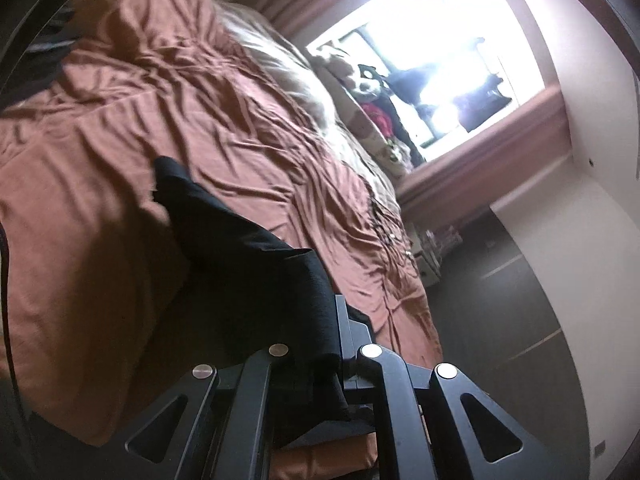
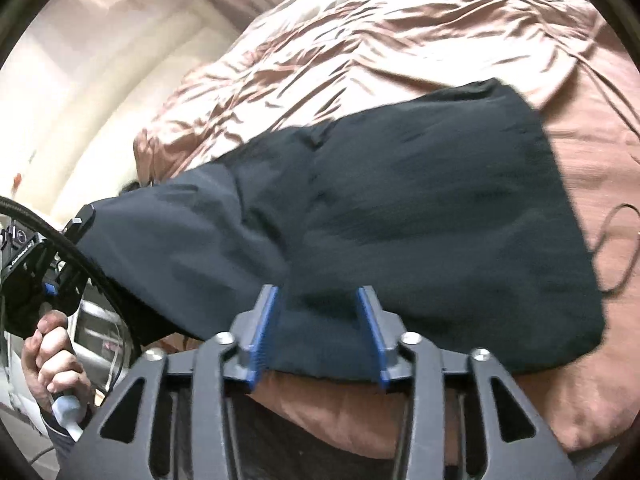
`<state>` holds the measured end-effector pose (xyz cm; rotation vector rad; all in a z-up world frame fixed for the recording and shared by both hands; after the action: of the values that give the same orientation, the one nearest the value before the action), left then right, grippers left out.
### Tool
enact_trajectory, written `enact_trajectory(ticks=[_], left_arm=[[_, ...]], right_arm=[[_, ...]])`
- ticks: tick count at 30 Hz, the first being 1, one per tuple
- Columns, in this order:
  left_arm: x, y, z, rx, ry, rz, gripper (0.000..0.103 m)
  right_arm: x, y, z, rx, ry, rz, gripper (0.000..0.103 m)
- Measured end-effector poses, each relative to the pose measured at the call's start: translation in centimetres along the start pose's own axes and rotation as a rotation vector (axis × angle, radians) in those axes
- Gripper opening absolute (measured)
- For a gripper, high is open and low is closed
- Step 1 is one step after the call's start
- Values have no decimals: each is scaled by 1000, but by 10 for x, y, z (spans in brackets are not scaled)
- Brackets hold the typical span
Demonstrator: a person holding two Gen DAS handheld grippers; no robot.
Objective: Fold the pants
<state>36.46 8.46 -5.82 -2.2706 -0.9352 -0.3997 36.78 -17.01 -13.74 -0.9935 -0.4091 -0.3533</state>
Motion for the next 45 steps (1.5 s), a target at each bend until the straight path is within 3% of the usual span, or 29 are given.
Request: enact_trajectory(ticks=[11,24,32,38,45], left_arm=[[-19,71,-82,-44,144,124,7],[-95,182,-143,-68,288,378,7],[-134,215,-145,-56,298,494,7],[-160,215,-131,-47,272,569,7],[-182,203,-124,-21,272,603,7]], right_arm=[[-22,-57,-47,3,112,-83,43],[-43,-110,-90,2,189,-149,43],[-56,-125,-115,-10,251,-159,43],[-55,-129,-116,-11,265,-165,43],[-58,-139,-114,-9,266,-177,43]])
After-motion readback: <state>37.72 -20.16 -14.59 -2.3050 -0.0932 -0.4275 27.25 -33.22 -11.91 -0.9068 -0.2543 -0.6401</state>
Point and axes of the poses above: each gripper's, at about its wrist camera, not at the fingertips, and y roughly the way its jaws point, z to its left, x to its top, the point moved 3 cm from there along y, roughly the way its jaws point
